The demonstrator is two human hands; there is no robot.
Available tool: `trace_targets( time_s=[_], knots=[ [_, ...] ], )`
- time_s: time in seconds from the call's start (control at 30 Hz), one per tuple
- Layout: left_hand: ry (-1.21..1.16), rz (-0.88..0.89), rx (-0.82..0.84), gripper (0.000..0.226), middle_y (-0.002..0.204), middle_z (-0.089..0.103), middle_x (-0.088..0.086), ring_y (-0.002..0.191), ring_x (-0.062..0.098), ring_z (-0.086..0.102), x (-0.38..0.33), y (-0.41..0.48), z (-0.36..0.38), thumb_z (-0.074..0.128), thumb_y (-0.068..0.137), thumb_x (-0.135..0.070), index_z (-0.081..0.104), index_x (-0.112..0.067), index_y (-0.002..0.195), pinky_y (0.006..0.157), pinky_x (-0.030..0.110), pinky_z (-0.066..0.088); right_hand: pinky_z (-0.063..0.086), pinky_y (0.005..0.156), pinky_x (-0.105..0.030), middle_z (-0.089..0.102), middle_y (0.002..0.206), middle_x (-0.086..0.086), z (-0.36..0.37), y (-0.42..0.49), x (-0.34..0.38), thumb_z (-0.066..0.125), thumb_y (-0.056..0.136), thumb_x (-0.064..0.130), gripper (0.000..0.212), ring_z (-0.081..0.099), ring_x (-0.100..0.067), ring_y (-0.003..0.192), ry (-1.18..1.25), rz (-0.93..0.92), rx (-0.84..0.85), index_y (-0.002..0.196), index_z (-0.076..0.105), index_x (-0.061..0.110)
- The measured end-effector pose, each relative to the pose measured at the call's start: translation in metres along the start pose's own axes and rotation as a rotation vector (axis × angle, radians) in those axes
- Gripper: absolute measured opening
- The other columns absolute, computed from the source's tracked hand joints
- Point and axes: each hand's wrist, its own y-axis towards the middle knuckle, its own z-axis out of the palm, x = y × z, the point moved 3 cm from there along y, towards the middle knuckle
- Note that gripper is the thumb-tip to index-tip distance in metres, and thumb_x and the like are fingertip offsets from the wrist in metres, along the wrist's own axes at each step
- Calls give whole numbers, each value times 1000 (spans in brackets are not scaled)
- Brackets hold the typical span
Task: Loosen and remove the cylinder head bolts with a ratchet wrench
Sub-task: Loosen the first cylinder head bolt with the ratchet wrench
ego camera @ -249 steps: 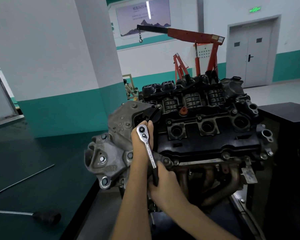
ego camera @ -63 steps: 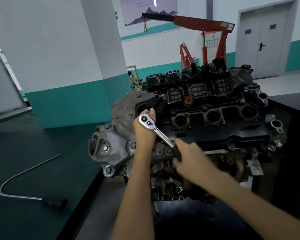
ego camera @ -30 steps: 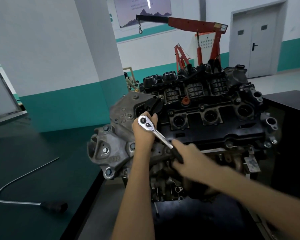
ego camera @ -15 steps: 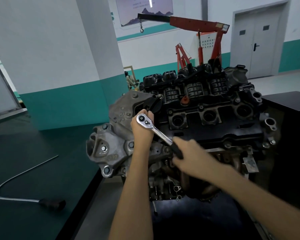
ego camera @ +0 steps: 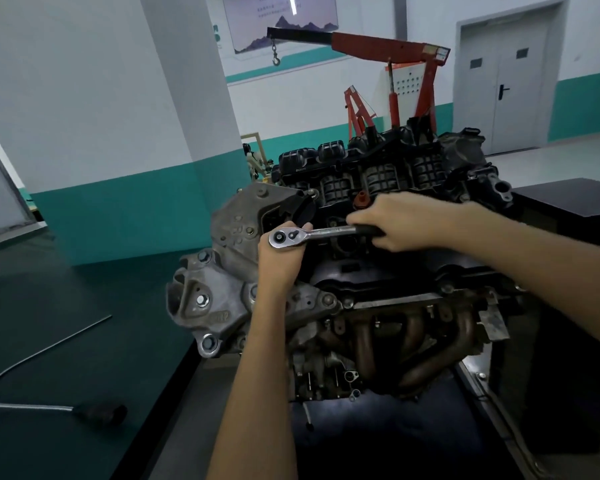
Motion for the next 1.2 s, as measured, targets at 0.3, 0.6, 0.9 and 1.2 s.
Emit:
trace_targets(
  time_s=[0.3, 0.6, 0.9, 1.2],
  knots=[
    [-29, 26, -100, 50, 56, 21, 0, 52, 8, 19, -2, 2, 3, 53, 93, -1, 24, -18, 57, 50, 23, 19, 42, 59, -32, 43, 68, 5, 70, -38, 78, 57, 79, 22, 19, 60, -31, 76, 480, 325, -184, 89, 42, 26],
    [39, 64, -88, 42, 59, 31, 8, 55, 11, 26, 1, -3, -1, 62, 92, -9, 34, -11, 61, 49, 18, 24, 50, 66, -36, 60, 80, -8, 96, -34, 121, 55, 78, 12, 22, 58, -29, 73, 820, 362, -252, 99, 51, 18],
    [-82, 10, -60, 37, 61, 33, 4, 57, 9, 29, -2, -5, 3, 57, 96, -17, 39, -10, 65, 54, 24, 28, 40, 63, -31, 59, 88, -4, 7, -6, 6, 55, 86, 20, 31, 62, -29, 85, -29, 147, -115, 116, 52, 27],
    [-83, 74, -126, 48, 57, 24, -3, 54, 6, 22, 1, -2, 4, 53, 99, -12, 25, -19, 60, 51, 21, 21, 49, 58, -31, 61, 73, -2, 102, -34, 128, 55, 79, 13, 20, 60, -22, 66, 856, 411, -328, 93, 47, 24]
  ],
)
